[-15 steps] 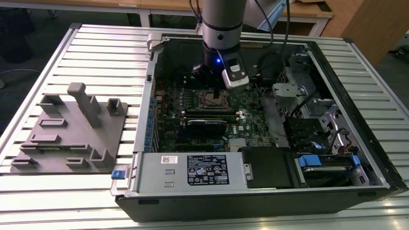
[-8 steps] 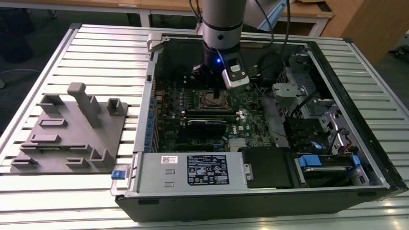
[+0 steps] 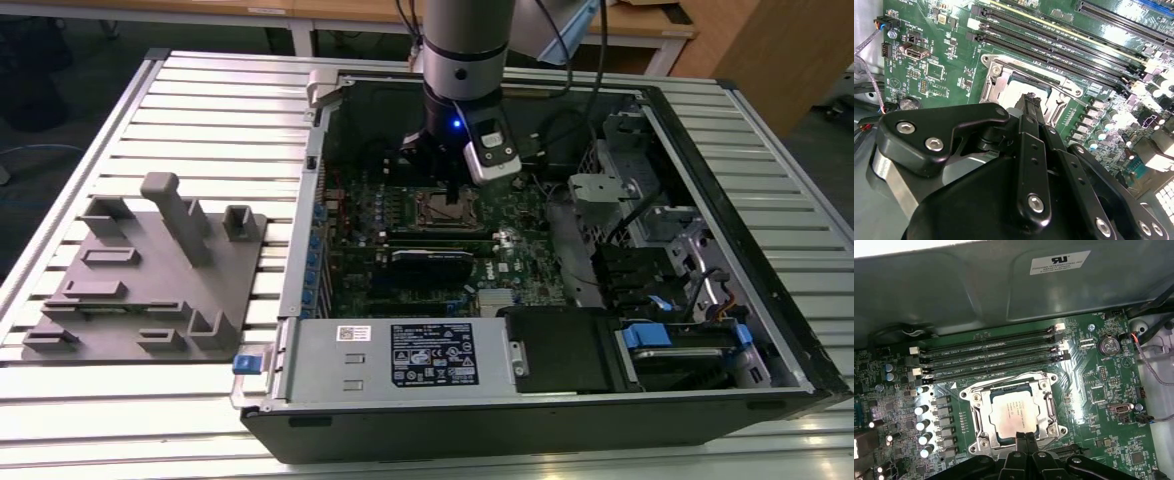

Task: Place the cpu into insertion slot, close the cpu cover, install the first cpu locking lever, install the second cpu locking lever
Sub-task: 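Install the second cpu locking lever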

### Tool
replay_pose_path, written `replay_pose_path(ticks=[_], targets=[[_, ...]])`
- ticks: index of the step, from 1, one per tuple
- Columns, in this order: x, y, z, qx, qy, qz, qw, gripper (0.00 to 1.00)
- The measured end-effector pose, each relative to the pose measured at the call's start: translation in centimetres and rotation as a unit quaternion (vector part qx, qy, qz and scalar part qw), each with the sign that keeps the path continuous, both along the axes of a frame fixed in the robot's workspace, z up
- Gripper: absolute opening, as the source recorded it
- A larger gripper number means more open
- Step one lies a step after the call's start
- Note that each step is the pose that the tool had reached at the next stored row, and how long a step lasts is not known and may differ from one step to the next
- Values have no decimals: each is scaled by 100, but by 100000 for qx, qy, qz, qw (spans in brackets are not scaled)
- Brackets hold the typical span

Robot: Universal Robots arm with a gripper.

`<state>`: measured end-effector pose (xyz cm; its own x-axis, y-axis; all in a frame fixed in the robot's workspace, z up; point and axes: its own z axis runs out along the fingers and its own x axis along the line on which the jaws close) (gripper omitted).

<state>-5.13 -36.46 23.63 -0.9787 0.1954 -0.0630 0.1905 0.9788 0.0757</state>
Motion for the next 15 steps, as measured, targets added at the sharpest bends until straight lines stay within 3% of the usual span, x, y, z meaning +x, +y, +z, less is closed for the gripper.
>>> replay_pose_path(ticks=[7,15], targets=[[0,-12,1,0,1,5,100000,11],[0,-59,0,0,0,-1,100000,11]])
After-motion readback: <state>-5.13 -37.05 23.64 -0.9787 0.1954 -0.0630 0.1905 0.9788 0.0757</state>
